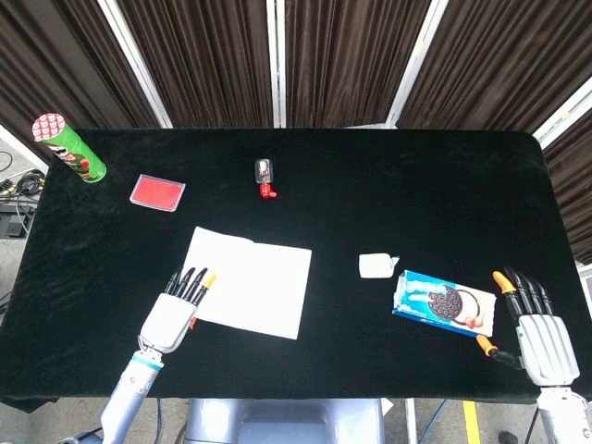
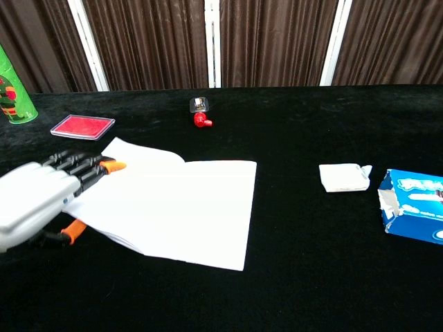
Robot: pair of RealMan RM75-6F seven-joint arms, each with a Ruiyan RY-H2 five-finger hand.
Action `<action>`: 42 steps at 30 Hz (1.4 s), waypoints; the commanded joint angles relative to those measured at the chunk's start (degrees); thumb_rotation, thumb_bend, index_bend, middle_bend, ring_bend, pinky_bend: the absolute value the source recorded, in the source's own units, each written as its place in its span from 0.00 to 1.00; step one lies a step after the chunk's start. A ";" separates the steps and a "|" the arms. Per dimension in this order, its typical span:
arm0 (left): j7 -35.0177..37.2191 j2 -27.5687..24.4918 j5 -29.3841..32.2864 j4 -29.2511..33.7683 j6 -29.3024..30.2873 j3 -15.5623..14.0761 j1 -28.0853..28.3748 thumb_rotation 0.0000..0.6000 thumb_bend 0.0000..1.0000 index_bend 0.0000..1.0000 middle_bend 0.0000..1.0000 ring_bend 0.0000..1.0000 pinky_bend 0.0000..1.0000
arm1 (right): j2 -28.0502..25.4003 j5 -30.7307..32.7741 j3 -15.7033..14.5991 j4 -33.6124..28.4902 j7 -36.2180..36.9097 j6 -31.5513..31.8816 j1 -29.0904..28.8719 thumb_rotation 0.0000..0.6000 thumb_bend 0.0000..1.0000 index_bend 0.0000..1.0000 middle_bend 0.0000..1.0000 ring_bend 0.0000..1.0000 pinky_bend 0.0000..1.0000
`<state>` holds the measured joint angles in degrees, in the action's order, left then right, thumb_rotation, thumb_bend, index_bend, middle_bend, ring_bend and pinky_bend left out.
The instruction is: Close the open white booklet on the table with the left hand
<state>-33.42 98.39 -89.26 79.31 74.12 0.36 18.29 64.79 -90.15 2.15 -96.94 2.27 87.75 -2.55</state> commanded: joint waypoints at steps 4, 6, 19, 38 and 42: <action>-0.15 -0.37 -2.30 1.00 1.48 0.85 1.25 1.00 0.56 0.00 0.00 0.00 0.00 | -0.05 -0.02 0.03 -0.12 0.05 0.14 0.06 1.00 0.09 0.00 0.00 0.00 0.00; -0.69 -0.29 -3.69 1.13 2.29 1.08 1.77 1.00 0.56 0.00 0.00 0.00 0.00 | -0.11 0.07 0.08 -0.13 0.17 0.14 0.06 1.00 0.08 0.00 0.00 0.00 0.00; -0.98 3.06 -8.91 1.07 3.51 2.08 5.13 1.00 0.47 0.00 0.00 0.00 0.00 | -0.43 0.30 0.25 -0.29 0.71 0.12 0.05 1.00 0.08 0.00 0.00 0.00 0.00; 0.40 -9.43 0.18 10.35 11.38 0.84 -5.19 1.00 0.20 0.00 0.00 0.00 0.00 | -0.58 0.93 0.05 -0.40 -0.55 -0.80 -0.04 1.00 0.08 0.00 0.00 0.00 0.00; 4.06 -13.82 1.15 12.11 14.43 -0.03 -8.17 1.00 0.18 0.00 0.00 0.00 0.00 | -0.14 0.77 -0.12 -0.11 -1.43 -1.01 -0.11 1.00 0.09 0.00 0.00 0.00 0.00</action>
<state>-31.22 86.59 -89.00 90.13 86.93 0.94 11.85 64.57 -89.36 2.06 -97.11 0.92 86.79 -2.64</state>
